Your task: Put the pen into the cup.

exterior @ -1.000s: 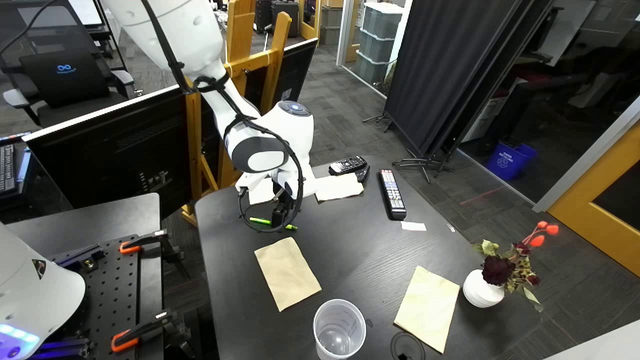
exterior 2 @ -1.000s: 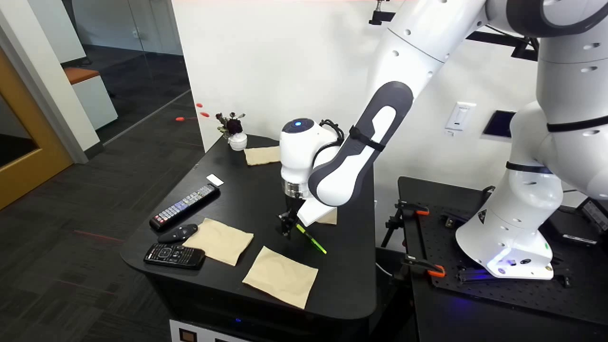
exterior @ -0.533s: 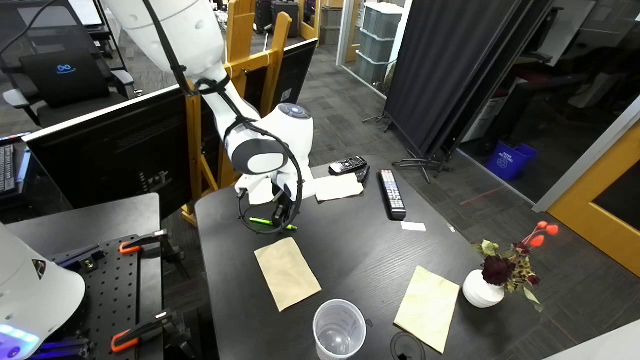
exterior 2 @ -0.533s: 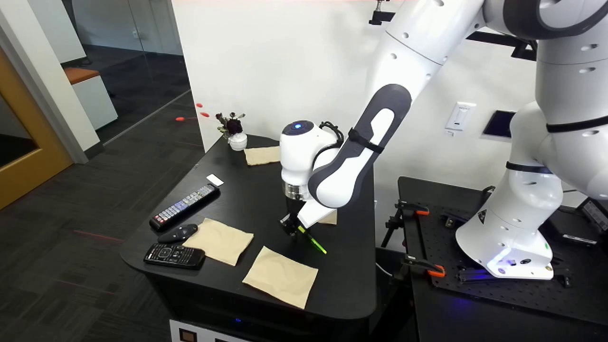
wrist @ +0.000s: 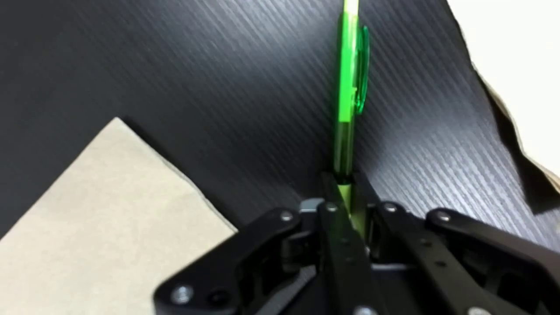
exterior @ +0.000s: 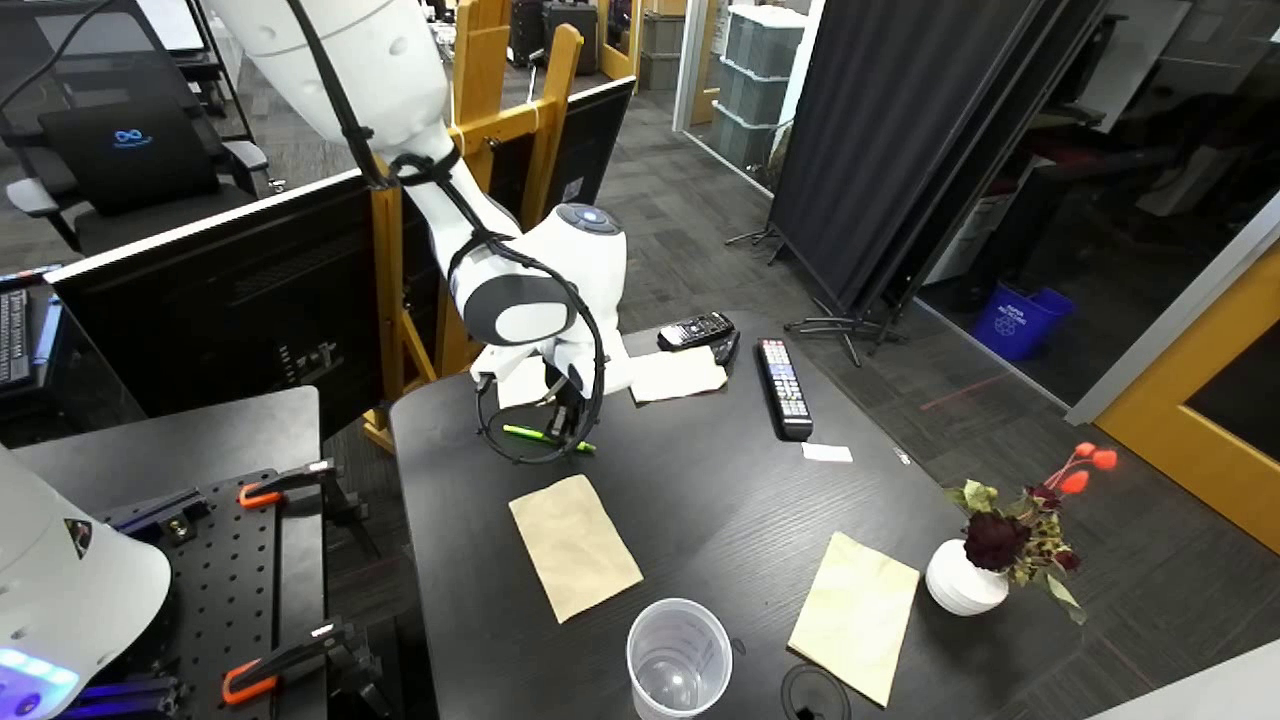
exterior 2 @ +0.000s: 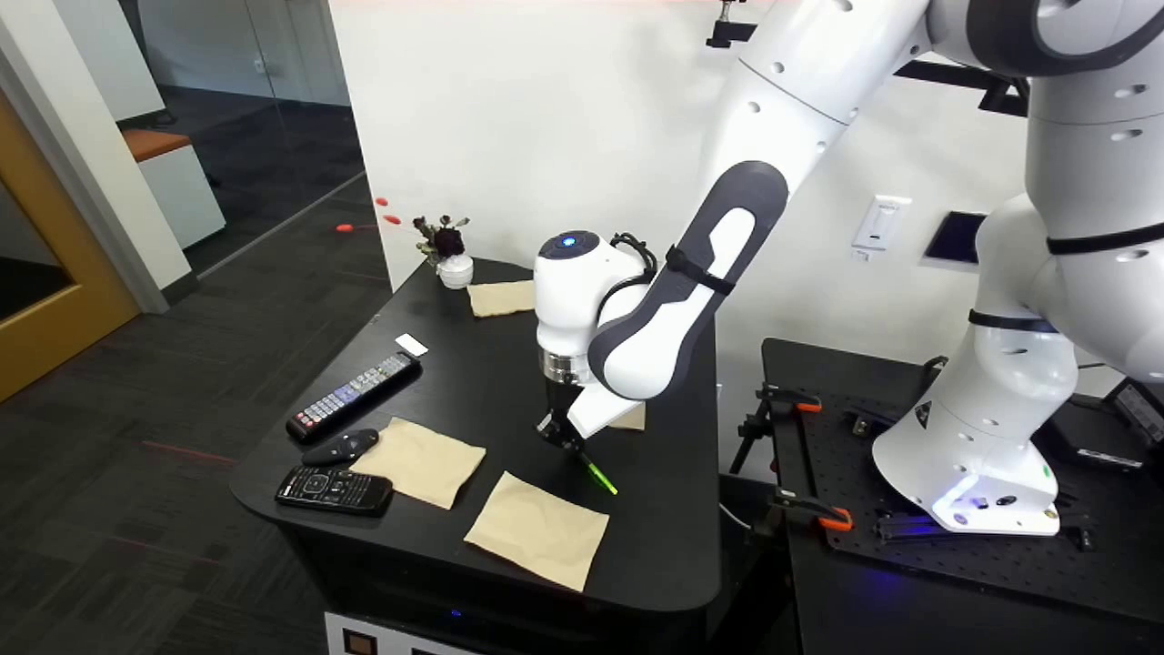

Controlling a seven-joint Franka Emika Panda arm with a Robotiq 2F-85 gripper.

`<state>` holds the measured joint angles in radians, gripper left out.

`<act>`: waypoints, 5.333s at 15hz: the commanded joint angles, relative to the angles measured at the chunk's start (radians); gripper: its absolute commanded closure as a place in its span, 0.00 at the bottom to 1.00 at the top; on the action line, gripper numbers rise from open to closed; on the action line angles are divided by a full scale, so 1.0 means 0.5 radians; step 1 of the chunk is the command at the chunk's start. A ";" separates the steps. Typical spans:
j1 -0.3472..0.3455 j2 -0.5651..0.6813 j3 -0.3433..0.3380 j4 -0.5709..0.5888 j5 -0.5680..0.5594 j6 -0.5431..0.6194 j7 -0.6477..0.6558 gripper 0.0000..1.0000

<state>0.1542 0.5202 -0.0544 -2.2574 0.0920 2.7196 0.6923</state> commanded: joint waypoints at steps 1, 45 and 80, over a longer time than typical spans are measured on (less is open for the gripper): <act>0.068 -0.143 -0.088 -0.047 0.004 -0.113 0.064 0.97; -0.191 -0.698 0.090 -0.069 -2.815 -1.759 3.599 0.97; -0.445 -0.091 -0.011 0.216 -2.932 -1.675 3.750 0.97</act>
<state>-0.0566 0.4324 -0.0628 -2.1824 -1.3567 1.8651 2.5523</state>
